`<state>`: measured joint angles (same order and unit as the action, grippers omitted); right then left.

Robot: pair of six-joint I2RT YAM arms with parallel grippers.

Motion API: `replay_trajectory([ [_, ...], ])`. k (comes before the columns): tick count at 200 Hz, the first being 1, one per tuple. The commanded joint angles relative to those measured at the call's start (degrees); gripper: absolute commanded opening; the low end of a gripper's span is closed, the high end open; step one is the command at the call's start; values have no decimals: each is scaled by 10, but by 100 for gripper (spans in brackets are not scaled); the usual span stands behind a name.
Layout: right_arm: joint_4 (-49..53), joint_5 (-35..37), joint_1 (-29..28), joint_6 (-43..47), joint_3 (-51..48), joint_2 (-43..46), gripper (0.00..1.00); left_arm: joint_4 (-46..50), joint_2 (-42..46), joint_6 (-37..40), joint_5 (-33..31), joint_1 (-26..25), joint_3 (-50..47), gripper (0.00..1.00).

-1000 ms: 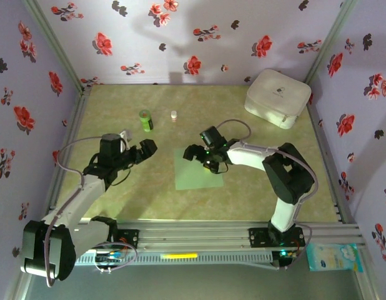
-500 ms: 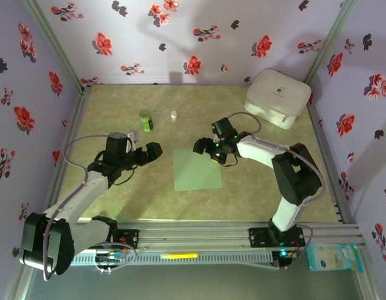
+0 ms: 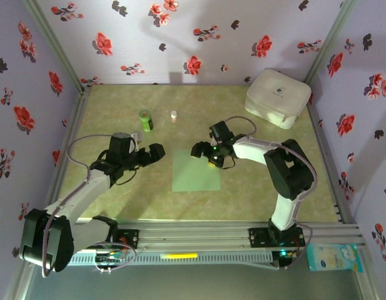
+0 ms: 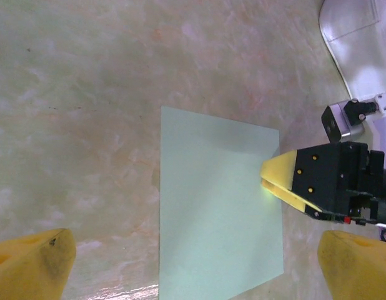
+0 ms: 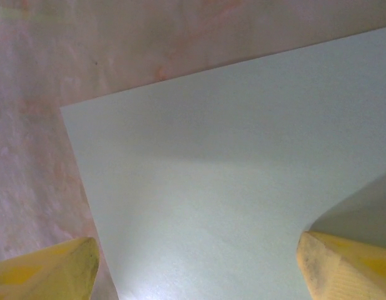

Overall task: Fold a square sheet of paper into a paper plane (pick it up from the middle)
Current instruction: Move the square sheet of paper to the center of the table, then first fold the square sheet of paper in half at the center of the table.

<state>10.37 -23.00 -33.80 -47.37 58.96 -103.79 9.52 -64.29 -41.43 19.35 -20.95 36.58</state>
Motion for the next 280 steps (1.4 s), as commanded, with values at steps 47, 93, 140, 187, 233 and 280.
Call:
replay_trajectory([
  [47, -24, 70, -52, -138, -76, 26, 86, 36, -11, -3, -47, -45, 31, 100],
  [93, -166, 48, -53, -212, -125, 42, 86, 114, -35, 6, -113, -81, 72, 97],
  [140, -163, 60, -49, -166, -124, 109, 86, 116, -16, 17, -123, -88, 73, 97],
  [187, -107, 116, 5, -151, -178, 217, 86, 146, -80, 40, -117, -136, 129, 94],
  [233, -117, 151, 51, -156, -268, 343, 90, 240, -219, 26, -190, -212, 244, 92],
  [280, -45, 172, 93, -126, -286, 416, 91, 319, -358, 18, -211, -260, 363, 88],
])
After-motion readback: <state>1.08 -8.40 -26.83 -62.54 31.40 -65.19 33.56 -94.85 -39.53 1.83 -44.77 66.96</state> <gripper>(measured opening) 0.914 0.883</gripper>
